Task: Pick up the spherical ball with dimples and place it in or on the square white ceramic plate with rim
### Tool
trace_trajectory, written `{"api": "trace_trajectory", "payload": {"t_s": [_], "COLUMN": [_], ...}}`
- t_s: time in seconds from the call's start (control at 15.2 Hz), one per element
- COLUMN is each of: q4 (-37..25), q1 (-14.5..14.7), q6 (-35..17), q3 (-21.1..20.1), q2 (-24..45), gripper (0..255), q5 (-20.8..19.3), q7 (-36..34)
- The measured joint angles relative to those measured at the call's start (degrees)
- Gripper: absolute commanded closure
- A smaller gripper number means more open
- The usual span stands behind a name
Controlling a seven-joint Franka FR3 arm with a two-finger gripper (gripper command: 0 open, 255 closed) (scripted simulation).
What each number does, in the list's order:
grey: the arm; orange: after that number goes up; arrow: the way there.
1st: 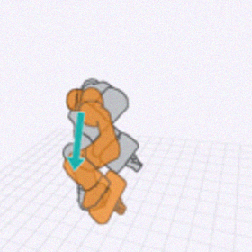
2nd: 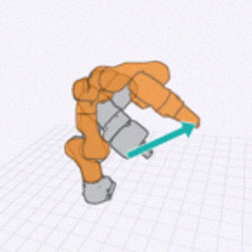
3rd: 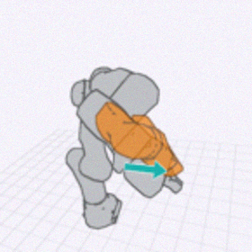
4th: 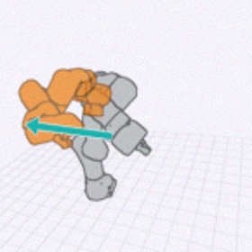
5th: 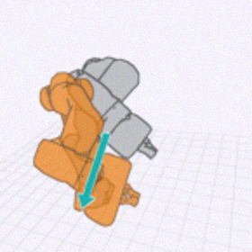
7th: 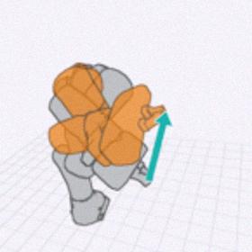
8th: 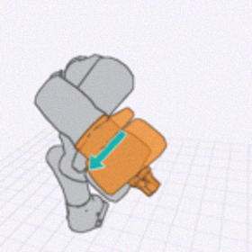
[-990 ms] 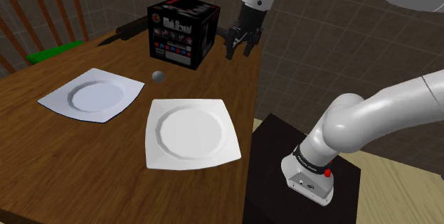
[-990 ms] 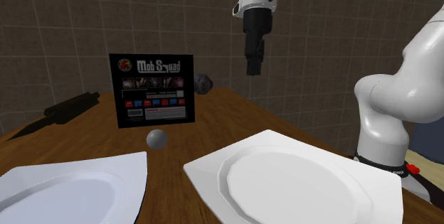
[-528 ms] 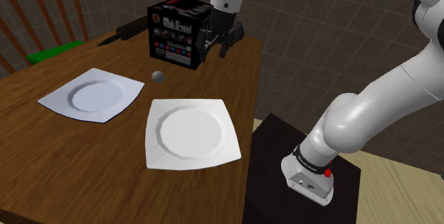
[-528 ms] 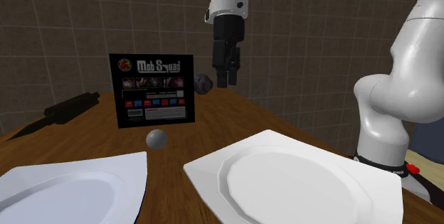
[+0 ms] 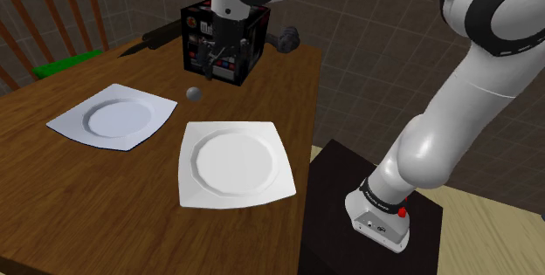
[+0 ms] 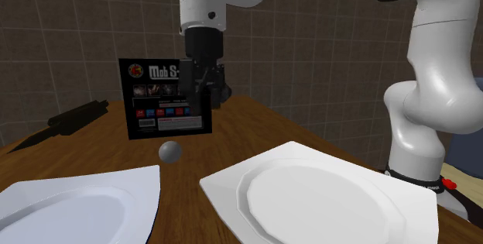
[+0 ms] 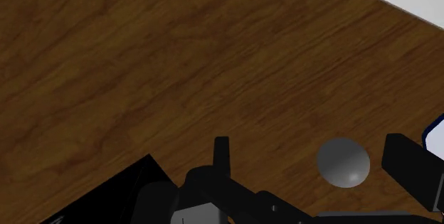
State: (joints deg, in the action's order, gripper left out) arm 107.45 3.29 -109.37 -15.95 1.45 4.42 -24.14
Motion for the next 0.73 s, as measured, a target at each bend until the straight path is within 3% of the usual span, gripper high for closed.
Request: {"api": "trace_trajectory", "payload": {"t_s": [0.33, 0.73], "q4": [-13.7, -13.6], "q1": [2.6, 3.4], "q6": [1.8, -0.8], "q3": [-1.2, -1.4], "q2": [12.9, 15.7], "gripper": [0, 0], "q5": [-3.7, -4.5], "q7": [-3.7, -4.6]}}
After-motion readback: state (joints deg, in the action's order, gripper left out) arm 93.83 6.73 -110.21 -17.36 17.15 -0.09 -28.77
